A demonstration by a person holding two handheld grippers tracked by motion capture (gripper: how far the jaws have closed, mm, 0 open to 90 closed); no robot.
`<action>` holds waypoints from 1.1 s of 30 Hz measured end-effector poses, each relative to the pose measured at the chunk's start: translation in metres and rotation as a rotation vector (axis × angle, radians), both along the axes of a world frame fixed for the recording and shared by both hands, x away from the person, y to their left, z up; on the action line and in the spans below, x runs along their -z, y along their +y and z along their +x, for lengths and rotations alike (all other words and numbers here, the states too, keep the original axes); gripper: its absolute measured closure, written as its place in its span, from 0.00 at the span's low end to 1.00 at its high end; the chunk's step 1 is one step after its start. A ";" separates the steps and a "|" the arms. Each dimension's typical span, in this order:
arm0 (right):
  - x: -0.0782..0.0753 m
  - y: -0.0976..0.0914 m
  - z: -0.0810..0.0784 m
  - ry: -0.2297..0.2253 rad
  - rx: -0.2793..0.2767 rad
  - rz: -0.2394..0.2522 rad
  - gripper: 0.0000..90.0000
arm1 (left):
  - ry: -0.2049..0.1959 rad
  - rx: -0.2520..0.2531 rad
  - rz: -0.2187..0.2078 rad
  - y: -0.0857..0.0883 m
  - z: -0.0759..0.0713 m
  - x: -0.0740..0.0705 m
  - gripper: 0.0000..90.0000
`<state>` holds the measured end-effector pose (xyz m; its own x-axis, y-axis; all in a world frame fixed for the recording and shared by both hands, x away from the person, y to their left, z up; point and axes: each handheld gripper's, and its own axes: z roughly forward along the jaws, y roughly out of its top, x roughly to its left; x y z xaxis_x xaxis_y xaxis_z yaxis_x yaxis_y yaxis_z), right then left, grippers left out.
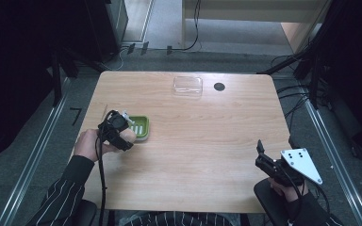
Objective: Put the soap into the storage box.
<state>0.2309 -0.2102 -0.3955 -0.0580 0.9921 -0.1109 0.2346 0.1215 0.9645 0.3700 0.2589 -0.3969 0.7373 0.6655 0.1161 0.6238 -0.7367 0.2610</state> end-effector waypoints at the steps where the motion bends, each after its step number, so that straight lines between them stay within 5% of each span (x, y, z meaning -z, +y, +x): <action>1: 0.000 0.000 0.000 0.000 -0.001 -0.002 0.15 | -0.001 0.001 0.006 0.001 0.001 -0.001 0.37; 15: 0.000 0.000 0.000 0.001 -0.001 -0.002 0.15 | -0.001 0.009 -0.006 0.005 0.010 -0.005 0.37; 33: 0.000 -0.001 0.000 0.002 0.002 0.000 0.15 | -0.008 0.097 0.024 0.000 0.029 -0.009 0.37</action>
